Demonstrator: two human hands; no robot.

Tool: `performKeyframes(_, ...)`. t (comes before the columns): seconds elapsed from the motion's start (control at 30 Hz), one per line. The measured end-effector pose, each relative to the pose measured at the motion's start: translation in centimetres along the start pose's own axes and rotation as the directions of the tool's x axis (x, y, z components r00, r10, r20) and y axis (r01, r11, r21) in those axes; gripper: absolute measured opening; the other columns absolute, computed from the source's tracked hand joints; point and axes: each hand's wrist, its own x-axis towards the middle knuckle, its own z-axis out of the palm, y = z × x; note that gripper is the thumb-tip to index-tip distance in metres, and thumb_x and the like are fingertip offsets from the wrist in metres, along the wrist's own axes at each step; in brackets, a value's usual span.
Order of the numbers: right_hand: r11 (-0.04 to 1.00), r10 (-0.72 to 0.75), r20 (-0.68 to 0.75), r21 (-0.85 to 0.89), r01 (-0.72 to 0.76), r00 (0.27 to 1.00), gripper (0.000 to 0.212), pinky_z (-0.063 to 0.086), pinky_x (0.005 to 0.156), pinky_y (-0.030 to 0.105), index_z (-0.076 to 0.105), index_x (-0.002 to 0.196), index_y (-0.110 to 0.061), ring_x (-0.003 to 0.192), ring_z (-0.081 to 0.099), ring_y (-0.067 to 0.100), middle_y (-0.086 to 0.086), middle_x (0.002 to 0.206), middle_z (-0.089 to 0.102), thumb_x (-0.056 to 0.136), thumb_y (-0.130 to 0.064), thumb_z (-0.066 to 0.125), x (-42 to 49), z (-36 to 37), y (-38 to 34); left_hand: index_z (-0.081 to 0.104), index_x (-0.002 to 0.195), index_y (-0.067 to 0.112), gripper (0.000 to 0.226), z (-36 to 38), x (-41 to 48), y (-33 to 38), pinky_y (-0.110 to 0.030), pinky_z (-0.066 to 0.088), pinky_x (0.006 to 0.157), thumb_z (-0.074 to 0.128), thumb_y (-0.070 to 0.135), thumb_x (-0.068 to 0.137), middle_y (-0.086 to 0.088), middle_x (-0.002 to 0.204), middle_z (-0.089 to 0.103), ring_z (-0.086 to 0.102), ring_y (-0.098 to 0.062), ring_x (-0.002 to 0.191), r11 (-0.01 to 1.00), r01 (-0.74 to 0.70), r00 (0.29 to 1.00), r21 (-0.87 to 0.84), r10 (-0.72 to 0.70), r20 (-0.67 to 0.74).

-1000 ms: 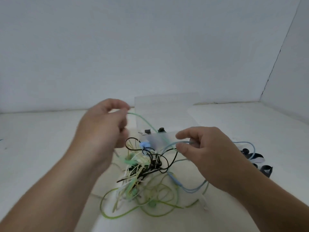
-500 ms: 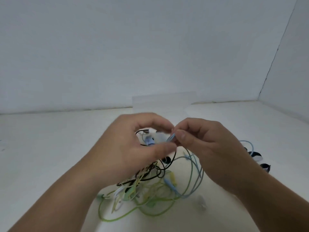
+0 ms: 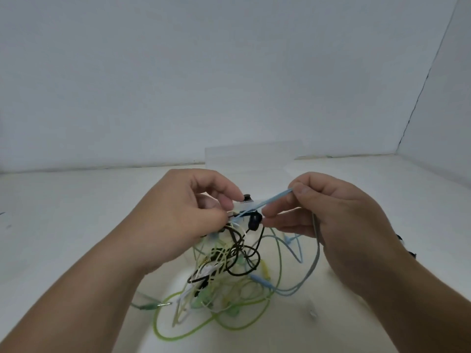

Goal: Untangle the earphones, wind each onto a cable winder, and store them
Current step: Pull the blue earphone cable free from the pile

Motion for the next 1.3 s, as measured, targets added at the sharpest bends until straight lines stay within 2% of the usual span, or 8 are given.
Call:
performKeyframes(0.17, 1.000, -0.005, -0.036, -0.021, 0.004, 0.999, 0.035, 0.055, 0.082, 0.044, 0.055, 0.066, -0.008, 0.076, 0.072, 0.034, 0.016, 0.076, 0.074, 0.099, -0.003, 0.043, 0.4, -0.1, 0.2, 0.073, 0.084, 0.018, 0.035, 0.1, 0.8, -0.7, -0.044, 0.052, 0.076, 0.068, -0.006, 0.058, 0.002, 0.067, 0.058, 0.070, -0.028, 0.069, 0.983, 0.075, 0.926, -0.167, -0.131, -0.353)
performKeyframes(0.4, 0.967, 0.107, -0.158, 0.248, -0.065, 0.982, 0.040, 0.057, 0.069, 0.043, 0.048, 0.056, -0.007, 0.063, 0.071, 0.037, 0.021, 0.069, 0.071, 0.094, -0.001, 0.039, 0.7, -0.3, -0.1, 0.067, 0.081, 0.023, 0.045, -1.1, 1.7, -1.7, -0.028, 0.035, 0.054, 0.042, -0.015, 0.079, 0.003, 0.065, 0.048, 0.041, -0.020, 0.053, 0.972, 0.217, 0.732, -0.090, -0.223, -0.643)
performKeyframes(0.6, 0.935, 0.142, -0.007, 0.329, -0.131, 0.990, 0.027, 0.059, 0.077, 0.050, 0.050, 0.078, -0.006, 0.072, 0.072, 0.039, 0.025, 0.088, 0.074, 0.102, -0.012, 0.038, 0.5, -0.1, -0.3, 0.069, 0.096, 0.039, 0.044, 0.4, 0.3, -0.7, -0.010, 0.040, 0.073, 0.060, 0.001, 0.077, 0.021, 0.110, 0.054, 0.056, -0.001, 0.085, 0.928, 0.081, 0.928, 0.364, 0.063, -0.367)
performKeyframes(0.73, 0.920, 0.193, -0.015, 0.350, -0.175, 0.981, 0.022, 0.061, 0.060, 0.043, 0.051, 0.090, -0.004, 0.068, 0.072, 0.042, 0.026, 0.089, 0.074, 0.105, -0.014, 0.039, 0.5, -0.2, -0.2, 0.077, 0.086, 0.034, 0.035, 0.2, -0.2, 0.8, -0.018, 0.047, 0.087, 0.058, 0.013, 0.066, 0.011, 0.104, 0.071, 0.065, -0.004, 0.095, 0.971, -0.155, 0.966, 0.181, 0.187, -0.179)
performKeyframes(0.9, 0.890, 0.194, -0.037, 0.426, -0.160, 0.980, 0.020, 0.059, 0.054, 0.037, 0.054, 0.091, -0.002, 0.068, 0.072, 0.039, 0.029, 0.089, 0.065, 0.104, -0.009, 0.040, 0.7, -0.3, 0.0, 0.071, 0.105, 0.040, 0.045, 1.2, -0.7, 0.3, -0.041, 0.058, 0.088, 0.077, 0.023, 0.064, 0.001, 0.100, 0.073, 0.070, -0.021, 0.096, 0.991, -0.098, 0.979, 0.087, 0.080, 0.190)
performKeyframes(1.03, 0.880, 0.159, 0.065, 0.443, -0.171, 0.985, 0.021, 0.061, 0.066, 0.040, 0.058, 0.094, 0.001, 0.079, 0.073, 0.038, 0.024, 0.087, 0.065, 0.103, -0.009, 0.042, 0.6, -0.2, -0.1, 0.070, 0.108, 0.032, 0.031, 2.2, -0.3, -0.2, -0.020, 0.053, 0.067, 0.081, 0.030, 0.079, 0.007, 0.081, 0.069, 0.068, -0.011, 0.072, 0.998, -0.065, 0.989, 0.023, 0.062, 0.131)
performKeyframes(1.1, 0.905, 0.147, 0.080, 0.392, -0.166, 0.986, 0.025, 0.061, 0.070, 0.039, 0.059, 0.087, 0.002, 0.079, 0.072, 0.033, 0.020, 0.082, 0.067, 0.102, -0.010, 0.043, 0.5, -0.2, 0.0, 0.074, 0.100, 0.021, 0.011, 2.2, -0.1, -0.2, -0.020, 0.053, 0.069, 0.068, 0.018, 0.091, 0.000, 0.078, 0.072, 0.069, -0.012, 0.072, 0.998, -0.060, 0.995, -0.002, 0.060, 0.079)
performKeyframes(1.3, 0.940, 0.180, -0.044, 0.301, -0.159, 0.983, 0.029, 0.062, 0.066, 0.038, 0.062, 0.078, -0.001, 0.068, 0.071, 0.029, 0.014, 0.072, 0.066, 0.101, -0.010, 0.047, 0.7, -0.4, 0.2, 0.069, 0.085, 0.007, 0.019, 2.1, -0.1, 0.2, -0.020, 0.053, 0.059, 0.055, 0.001, 0.096, -0.011, 0.088, 0.075, 0.066, -0.014, 0.068, 0.967, 0.104, 0.995, -0.233, -0.100, 0.030)
